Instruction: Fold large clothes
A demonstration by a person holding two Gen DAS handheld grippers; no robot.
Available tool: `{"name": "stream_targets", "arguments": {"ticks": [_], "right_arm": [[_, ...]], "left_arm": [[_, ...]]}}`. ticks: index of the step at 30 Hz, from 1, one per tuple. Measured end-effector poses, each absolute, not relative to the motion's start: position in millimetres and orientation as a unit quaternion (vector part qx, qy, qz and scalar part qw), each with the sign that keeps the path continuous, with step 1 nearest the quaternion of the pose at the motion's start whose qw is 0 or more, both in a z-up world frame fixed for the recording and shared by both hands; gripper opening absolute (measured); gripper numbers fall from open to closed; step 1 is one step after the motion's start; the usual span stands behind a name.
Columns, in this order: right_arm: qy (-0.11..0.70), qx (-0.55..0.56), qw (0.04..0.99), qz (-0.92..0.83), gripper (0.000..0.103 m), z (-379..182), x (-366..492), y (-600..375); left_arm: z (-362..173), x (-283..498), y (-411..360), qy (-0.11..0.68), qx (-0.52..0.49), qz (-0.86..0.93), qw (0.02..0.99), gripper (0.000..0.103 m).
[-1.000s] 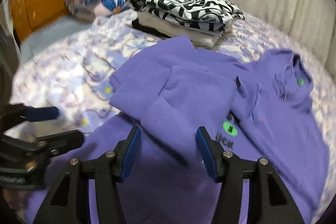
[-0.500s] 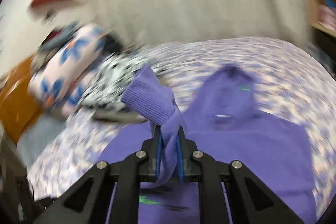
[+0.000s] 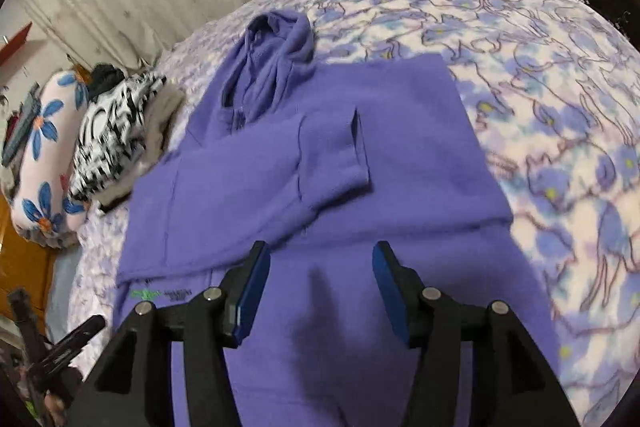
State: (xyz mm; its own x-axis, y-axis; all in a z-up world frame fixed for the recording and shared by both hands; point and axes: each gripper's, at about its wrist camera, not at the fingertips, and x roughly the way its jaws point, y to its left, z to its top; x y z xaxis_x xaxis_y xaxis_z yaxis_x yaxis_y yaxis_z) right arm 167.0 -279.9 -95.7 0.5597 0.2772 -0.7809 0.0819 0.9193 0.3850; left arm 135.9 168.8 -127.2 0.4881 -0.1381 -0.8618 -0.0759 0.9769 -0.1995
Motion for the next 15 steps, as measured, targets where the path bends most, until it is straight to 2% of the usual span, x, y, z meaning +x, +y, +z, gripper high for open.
{"name": "stream_targets", "arguments": {"ticks": [9,15], "right_arm": [[0.491,0.191,0.845,0.092,0.056,-126.7,250.5,-286.7],[0.487,0.194,0.843,0.119,0.058,-140.6,274.0,-277.9]], "left_arm": [[-159.0,251.4,174.5,0.551,-0.093,-0.005,0.83,0.076],[-177.8,295.4,178.7,0.562,-0.139,-0.008,0.816,0.076]]}}
